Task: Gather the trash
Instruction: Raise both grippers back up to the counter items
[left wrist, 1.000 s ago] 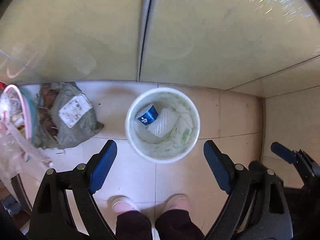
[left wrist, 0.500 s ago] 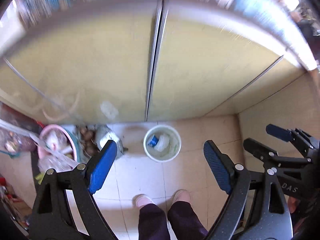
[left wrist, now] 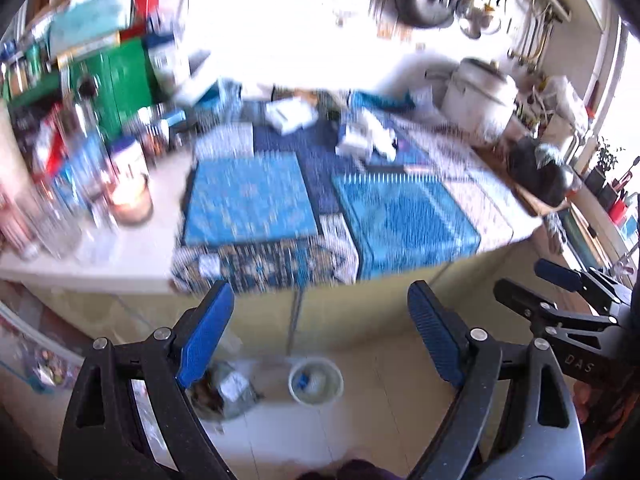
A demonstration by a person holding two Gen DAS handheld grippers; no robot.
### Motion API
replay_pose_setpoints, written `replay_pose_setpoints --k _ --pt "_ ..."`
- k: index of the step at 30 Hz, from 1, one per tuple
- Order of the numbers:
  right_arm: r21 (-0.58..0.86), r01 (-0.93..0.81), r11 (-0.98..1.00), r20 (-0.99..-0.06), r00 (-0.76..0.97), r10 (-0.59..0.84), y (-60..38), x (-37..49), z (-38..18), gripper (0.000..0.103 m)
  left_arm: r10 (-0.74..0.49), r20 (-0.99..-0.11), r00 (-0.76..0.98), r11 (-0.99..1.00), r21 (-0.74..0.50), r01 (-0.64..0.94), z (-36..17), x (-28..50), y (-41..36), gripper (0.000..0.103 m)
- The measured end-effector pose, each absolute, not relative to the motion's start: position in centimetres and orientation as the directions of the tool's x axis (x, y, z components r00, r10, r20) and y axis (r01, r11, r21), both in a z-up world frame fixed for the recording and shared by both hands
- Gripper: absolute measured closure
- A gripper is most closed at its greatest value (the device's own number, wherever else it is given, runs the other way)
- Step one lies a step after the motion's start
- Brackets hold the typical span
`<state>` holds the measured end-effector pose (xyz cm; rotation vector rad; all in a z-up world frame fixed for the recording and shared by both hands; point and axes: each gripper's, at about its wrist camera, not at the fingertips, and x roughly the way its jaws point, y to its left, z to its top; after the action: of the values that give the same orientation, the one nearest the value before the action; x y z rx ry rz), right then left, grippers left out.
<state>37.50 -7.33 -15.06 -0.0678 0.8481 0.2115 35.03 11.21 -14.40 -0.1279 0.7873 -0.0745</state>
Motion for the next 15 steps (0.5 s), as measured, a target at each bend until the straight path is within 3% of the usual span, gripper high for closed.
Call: replay_pose_setpoints --k 7,15 --pt "0.017 -0.158 0.987 -0.658 0.742 0.130 -8.1 38.8 -9.7 0.028 -0.064 -0.602 0.796 0.995 -0.102 0.003 -8.9 37.4 11.6 0.002" --pt "0.031 -0.145 0.989 -0.598 0.790 0.135 -10.5 45.1 -9.0 0.028 -0.031 -0.585 0.810 0.996 -0.088 -0.026 -7.9 44.7 9.5 0.001"
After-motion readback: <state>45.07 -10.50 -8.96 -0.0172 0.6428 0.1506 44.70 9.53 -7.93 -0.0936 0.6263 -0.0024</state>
